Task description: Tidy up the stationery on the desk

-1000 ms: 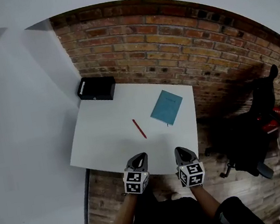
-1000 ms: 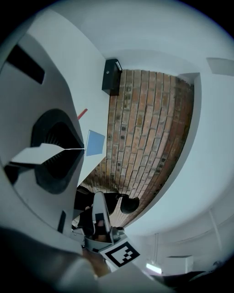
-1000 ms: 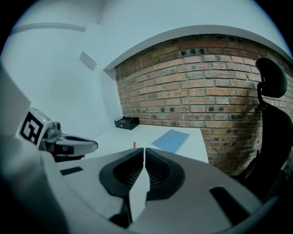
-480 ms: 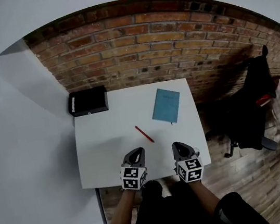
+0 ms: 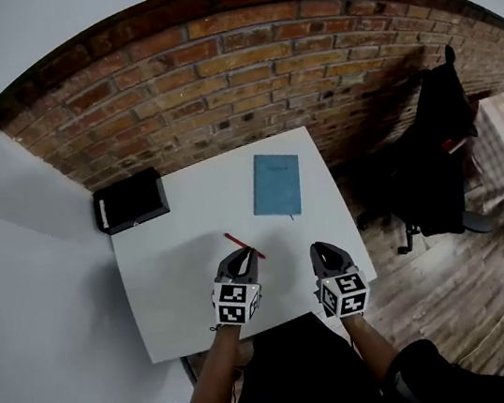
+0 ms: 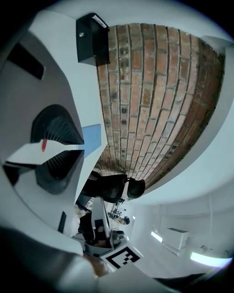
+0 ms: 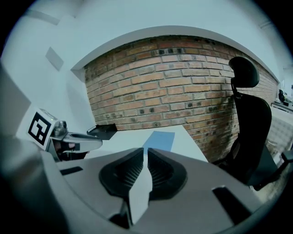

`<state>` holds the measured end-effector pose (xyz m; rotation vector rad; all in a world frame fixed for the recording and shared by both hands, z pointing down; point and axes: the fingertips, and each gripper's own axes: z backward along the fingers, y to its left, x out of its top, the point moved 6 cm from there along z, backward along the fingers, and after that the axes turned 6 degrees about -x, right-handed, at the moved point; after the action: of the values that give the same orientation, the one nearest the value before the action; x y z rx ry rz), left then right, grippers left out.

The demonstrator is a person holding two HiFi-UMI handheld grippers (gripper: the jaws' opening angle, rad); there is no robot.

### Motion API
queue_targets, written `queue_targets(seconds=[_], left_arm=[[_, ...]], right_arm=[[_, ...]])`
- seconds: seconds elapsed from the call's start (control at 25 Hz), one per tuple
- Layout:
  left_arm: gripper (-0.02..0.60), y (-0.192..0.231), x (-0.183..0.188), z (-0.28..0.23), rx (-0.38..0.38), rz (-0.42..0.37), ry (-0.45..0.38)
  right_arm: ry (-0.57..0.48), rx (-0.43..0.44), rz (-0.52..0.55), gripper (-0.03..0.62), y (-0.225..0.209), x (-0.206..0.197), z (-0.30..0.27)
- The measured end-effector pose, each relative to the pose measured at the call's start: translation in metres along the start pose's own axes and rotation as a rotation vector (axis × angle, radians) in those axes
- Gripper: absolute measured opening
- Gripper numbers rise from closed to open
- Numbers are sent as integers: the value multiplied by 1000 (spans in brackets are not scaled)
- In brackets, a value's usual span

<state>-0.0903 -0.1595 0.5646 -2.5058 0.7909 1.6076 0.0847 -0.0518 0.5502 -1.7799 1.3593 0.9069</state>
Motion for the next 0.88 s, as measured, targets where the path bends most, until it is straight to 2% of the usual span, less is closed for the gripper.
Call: queue_targets(seconds=[0.08,0.24,0.36,0.64,0.88], left_arm=[[30,5,4,-10,-6,-7,11],[99,15,12,-33,-26,-20,52],[124,25,19,-54,-42,-27,76],[150,41,32,-96,-70,-23,119],[163,60,31,-128,-77,12,157]], right_arm=[[3,-10,-17,25,-5,-1,-7],[5,-27,-56,25,-15,-1,-26],[6,-39,-78,26,-23,1,-42],[45,-38,-93,28,-37,6,-77],[81,-22,-103,72,-45,7,-112]])
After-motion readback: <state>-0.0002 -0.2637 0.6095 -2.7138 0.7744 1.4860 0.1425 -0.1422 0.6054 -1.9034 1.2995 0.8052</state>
